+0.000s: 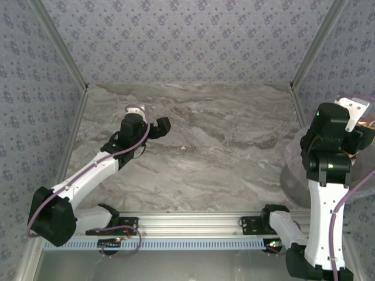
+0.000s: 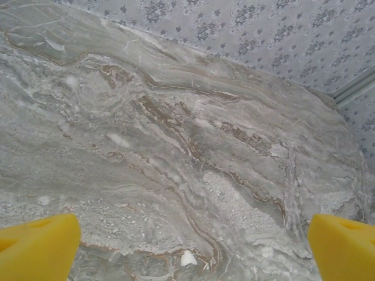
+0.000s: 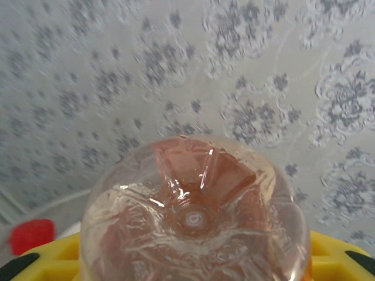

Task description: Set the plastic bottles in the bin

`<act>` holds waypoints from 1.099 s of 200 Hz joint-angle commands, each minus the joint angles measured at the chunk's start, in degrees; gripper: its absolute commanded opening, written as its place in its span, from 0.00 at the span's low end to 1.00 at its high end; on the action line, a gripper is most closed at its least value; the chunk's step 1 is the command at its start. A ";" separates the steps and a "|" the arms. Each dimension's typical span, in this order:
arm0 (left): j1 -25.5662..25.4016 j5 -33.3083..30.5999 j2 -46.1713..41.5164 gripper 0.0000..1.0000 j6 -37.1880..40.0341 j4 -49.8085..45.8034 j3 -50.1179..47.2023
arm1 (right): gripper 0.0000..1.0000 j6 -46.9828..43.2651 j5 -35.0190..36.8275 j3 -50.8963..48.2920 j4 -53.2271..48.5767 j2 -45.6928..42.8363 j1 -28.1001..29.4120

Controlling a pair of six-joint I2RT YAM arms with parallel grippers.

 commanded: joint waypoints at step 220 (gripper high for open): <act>0.37 1.90 3.20 0.99 -3.97 -1.35 2.56 | 0.85 -4.35 -8.71 -8.01 2.69 3.96 -11.65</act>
